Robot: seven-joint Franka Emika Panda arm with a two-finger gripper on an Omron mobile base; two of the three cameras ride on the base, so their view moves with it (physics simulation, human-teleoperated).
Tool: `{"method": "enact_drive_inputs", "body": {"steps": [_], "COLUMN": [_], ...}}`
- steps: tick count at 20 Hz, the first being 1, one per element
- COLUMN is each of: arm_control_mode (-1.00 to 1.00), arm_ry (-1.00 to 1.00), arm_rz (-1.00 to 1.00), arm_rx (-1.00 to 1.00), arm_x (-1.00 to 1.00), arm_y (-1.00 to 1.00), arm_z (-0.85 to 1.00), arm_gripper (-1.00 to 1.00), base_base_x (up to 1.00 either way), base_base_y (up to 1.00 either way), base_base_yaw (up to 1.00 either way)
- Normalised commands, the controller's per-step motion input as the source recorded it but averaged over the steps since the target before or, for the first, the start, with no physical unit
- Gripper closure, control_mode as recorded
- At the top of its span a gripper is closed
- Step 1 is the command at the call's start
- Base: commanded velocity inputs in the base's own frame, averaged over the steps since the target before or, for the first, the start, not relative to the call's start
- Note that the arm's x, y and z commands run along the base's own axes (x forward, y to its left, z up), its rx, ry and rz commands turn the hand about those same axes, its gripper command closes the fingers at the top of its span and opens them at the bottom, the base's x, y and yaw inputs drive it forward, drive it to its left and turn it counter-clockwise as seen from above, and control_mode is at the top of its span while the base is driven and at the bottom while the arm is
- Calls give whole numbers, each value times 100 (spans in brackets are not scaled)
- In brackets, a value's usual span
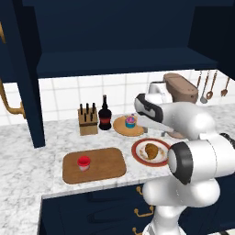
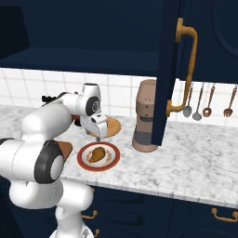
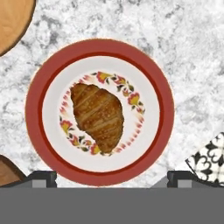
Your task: From the different types of pastries on the counter, select a croissant and place it on the cutting board. Then retrieve a jar of jam from the cabinet and place it alongside the croissant on the cutting board.
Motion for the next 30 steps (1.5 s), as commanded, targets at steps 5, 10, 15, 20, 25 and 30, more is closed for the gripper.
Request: {"method": "enact_drive_inputs", "body": {"steps": [5, 10, 15, 20, 25, 30], "arm_control_mode": [-100, -100, -100, -100, -100, -100], "arm_ry": [0, 3, 12, 18, 10, 11], "arm_rz": [-14, -7, -2, 2, 6, 9], "arm_rx": [-3, -2, 0, 0, -1, 0], "arm_x": [17, 0, 7, 7, 1, 0], "arm_y": [-2, -5, -1, -1, 0, 0], "arm_z": [-23, -30, -21, -22, -26, -28], "arm_gripper": [-100, -100, -100, -100, -100, -100], "base_base_x": [0, 0, 0, 0, 0, 0], "base_base_y": [0, 0, 0, 0, 0, 0], "base_base_yaw": [0, 0, 0, 0, 0, 0]}}
